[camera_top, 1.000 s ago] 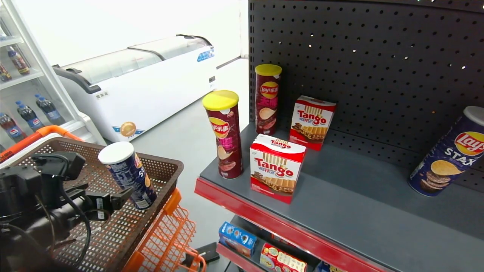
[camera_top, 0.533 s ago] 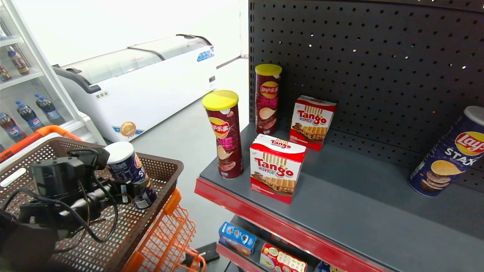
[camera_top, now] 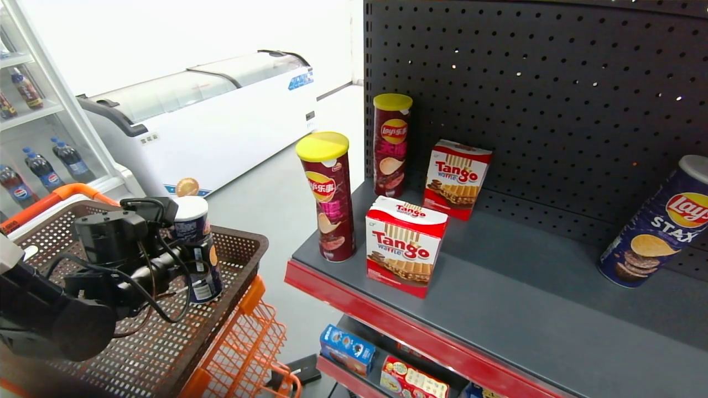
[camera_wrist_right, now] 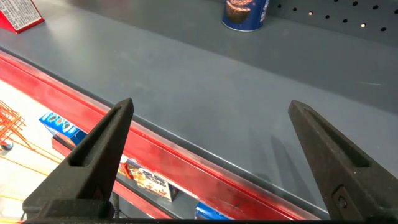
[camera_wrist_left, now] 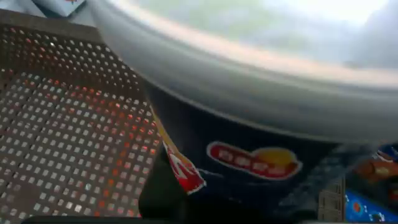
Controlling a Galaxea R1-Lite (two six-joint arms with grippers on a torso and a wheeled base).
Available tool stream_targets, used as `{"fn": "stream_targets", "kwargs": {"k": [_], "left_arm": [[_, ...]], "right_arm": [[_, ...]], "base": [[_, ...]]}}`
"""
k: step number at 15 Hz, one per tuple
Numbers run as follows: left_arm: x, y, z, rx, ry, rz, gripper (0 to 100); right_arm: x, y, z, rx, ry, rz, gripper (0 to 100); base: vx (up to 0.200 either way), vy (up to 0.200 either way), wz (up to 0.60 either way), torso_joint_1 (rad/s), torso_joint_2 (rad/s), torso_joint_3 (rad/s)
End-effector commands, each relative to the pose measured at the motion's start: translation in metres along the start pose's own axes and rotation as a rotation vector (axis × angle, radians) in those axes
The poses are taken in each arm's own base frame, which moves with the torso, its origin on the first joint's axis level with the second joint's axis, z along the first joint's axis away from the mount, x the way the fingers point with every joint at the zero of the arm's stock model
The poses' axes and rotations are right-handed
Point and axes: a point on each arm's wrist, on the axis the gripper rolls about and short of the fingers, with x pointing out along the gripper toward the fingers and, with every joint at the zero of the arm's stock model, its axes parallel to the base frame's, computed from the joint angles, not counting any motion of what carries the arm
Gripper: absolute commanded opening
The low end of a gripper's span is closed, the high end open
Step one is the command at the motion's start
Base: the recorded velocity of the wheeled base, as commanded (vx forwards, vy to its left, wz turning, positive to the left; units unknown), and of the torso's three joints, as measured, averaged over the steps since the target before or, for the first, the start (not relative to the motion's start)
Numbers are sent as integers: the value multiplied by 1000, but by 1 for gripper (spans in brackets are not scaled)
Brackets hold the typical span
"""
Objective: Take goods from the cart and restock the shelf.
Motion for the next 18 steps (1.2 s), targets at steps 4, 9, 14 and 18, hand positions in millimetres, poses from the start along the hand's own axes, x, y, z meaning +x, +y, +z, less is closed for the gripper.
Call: {"fn": "stream_targets", "kwargs": {"k": [4,9,14,18], "left_arm": [[-15,-6,17,4,-68,-24,0],[-55,-22,48,3,-227,-84,0],[-91,-43,44,43,-289,-269,0],[-109,-63,46,60,-339,-446,0]], "right_arm": [[0,0,0,-1,0,1,100],[0,0,0,-1,0,1,100],[0,0,0,-1,0,1,100],[0,0,0,-1,0,1,100]], "base": [[0,0,0,0,0,0],[0,0,0,0,0,0],[0,0,0,0,0,0],[0,0,0,0,0,0]]}}
